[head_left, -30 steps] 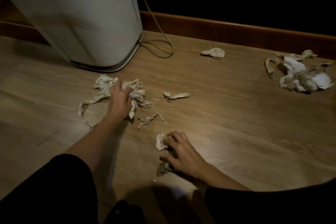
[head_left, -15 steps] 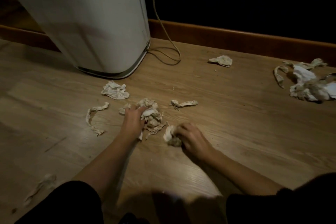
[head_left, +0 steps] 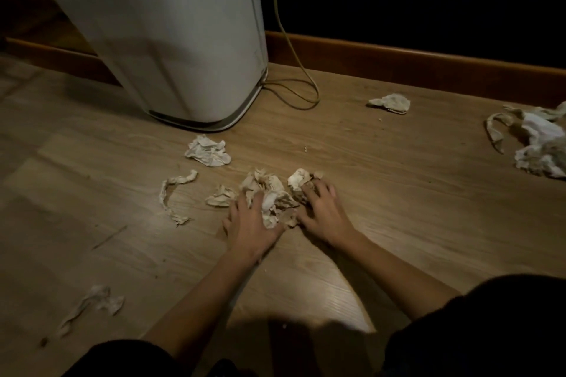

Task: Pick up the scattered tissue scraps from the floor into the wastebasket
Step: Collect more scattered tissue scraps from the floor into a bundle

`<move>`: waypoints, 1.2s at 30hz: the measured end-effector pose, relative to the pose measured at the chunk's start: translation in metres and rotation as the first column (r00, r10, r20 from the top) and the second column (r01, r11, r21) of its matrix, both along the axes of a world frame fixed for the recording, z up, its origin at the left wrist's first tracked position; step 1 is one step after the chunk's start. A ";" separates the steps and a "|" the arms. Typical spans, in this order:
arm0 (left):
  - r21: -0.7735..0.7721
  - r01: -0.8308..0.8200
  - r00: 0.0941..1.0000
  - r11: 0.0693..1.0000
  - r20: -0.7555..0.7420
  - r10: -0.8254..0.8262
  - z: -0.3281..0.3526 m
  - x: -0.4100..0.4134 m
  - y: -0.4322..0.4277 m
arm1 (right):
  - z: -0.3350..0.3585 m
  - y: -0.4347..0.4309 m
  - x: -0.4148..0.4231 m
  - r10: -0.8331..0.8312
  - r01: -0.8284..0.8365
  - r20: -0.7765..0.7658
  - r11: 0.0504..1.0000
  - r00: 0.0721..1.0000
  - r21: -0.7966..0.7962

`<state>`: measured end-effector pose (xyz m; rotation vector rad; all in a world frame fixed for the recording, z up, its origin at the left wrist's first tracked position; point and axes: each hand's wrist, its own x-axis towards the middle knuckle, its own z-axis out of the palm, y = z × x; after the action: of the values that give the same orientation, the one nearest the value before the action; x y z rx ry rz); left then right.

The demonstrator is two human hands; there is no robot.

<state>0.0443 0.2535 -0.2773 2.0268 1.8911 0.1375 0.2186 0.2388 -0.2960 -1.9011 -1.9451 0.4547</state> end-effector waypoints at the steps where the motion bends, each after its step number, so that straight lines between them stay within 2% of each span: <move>1: 0.037 0.010 1.000 0.999 -0.004 -0.009 -0.002 -0.001 0.000 | -0.003 -0.005 -0.002 0.018 -0.018 0.016 0.999 1.000 0.039; 5: 0.138 0.062 0.998 0.988 -0.031 -0.058 0.001 -0.011 0.008 | -0.007 -0.008 -0.004 0.042 -0.046 0.031 0.988 0.999 0.146; 9: 0.157 0.090 0.994 0.983 0.051 -0.099 0.005 -0.023 0.021 | -0.001 0.005 0.005 0.108 -0.106 -0.010 0.985 0.994 0.138; 13: 0.181 -0.070 0.976 0.981 0.216 0.030 0.015 -0.030 0.032 | 0.016 0.016 0.016 0.106 -0.076 -0.119 0.969 0.987 0.234; 16: 0.194 -0.123 0.963 0.973 0.261 0.069 0.021 -0.027 0.041 | 0.027 0.030 0.021 0.058 0.000 -0.169 0.945 0.984 0.327; 18: 0.206 -0.110 0.956 0.972 0.288 0.048 0.025 -0.020 0.046 | 0.025 0.044 0.027 -0.017 0.061 -0.147 0.951 0.989 0.302; 20: 0.218 -0.091 0.955 0.972 0.295 0.023 0.028 -0.010 0.048 | 0.018 0.051 0.027 -0.041 0.057 -0.089 0.981 0.995 0.186; 22: 0.222 -0.062 0.966 0.973 0.259 0.003 0.028 0.000 0.044 | 0.009 0.043 0.019 -0.035 0.034 0.010 0.999 0.999 0.031; 23: 0.211 -0.053 0.974 0.976 0.225 0.004 0.026 0.005 0.040 | 0.004 0.035 0.014 -0.042 0.041 0.066 0.999 0.997 0.017; 25: 0.163 -0.054 0.993 0.985 0.117 0.035 0.018 0.014 0.028 | -0.005 0.012 0.005 -0.096 0.078 0.132 0.987 0.987 0.138; 27: 0.107 -0.060 0.998 0.992 0.004 0.060 0.009 0.021 0.014 | -0.011 -0.002 0.003 -0.123 0.101 0.089 0.970 0.988 0.222; 29: 0.098 -0.058 0.997 0.993 -0.054 0.063 0.002 0.028 0.006 | -0.014 0.003 0.010 -0.098 0.089 0.029 0.973 0.995 0.213; 32: 0.152 -0.033 0.998 0.988 -0.055 0.042 0.000 0.037 0.007 | -0.004 0.026 0.022 -0.070 0.075 -0.031 0.979 0.997 0.191; 36: 0.169 0.014 0.999 0.985 -0.032 -0.008 0.000 0.037 0.019 | 0.010 0.087 0.037 -0.161 0.176 -0.100 0.970 0.982 0.165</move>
<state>0.0813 0.2723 -0.2771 2.1611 1.9461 0.2736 0.2552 0.3260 -0.2856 -1.8833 -1.6922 0.3015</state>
